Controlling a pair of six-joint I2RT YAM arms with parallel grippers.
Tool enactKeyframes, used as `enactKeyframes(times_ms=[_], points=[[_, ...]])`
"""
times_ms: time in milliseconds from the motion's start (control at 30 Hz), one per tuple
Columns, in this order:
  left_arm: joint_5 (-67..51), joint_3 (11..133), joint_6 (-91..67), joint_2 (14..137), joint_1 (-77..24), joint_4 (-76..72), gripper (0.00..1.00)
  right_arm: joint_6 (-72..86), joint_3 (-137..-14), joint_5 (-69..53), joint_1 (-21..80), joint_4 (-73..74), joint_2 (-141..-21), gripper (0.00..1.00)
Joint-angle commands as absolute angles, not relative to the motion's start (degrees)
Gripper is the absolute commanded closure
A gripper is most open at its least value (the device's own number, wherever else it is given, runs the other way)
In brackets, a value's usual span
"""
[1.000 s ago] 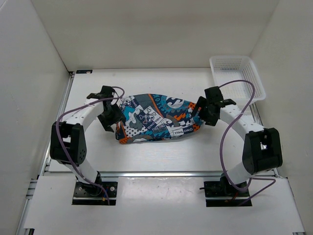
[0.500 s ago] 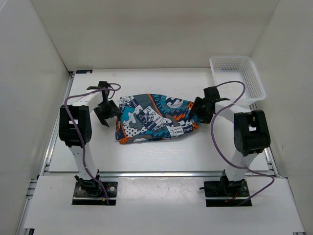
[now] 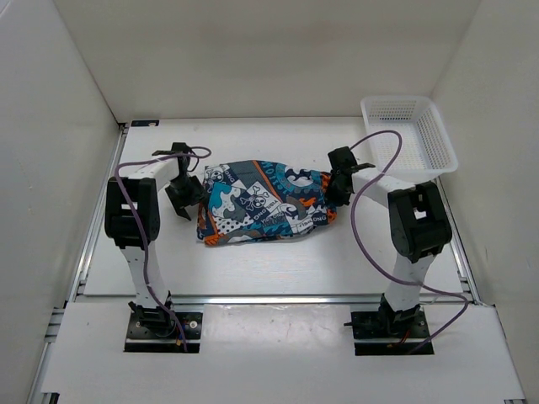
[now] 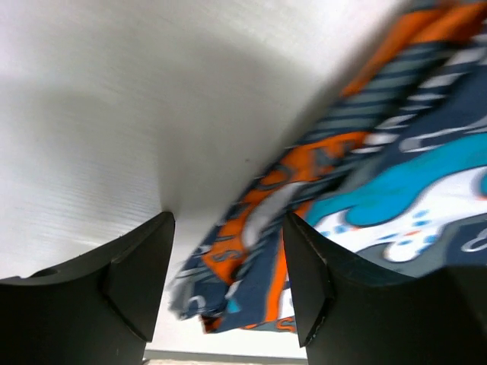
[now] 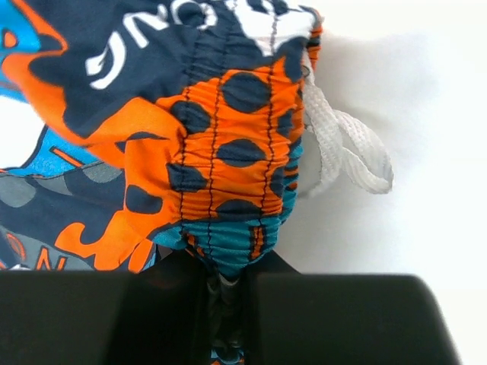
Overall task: Fold and stack the shorts
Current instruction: Fold the shorts
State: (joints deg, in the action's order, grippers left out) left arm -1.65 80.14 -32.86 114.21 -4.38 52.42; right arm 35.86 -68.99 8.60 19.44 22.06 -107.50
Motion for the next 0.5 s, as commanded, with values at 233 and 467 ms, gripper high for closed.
enactKeyframes(times_ms=[233, 467], points=[[-9.7, 70.5, -34.6, 107.8, -12.1, 46.4, 0.35, 28.0, -73.4, 24.2, 21.4, 36.9, -96.2, 1.0], [-13.4, 66.7, -39.6, 102.2, -21.2, 45.0, 0.38, 24.2, -81.4, 29.8, 24.3, 42.9, -95.5, 1.0]])
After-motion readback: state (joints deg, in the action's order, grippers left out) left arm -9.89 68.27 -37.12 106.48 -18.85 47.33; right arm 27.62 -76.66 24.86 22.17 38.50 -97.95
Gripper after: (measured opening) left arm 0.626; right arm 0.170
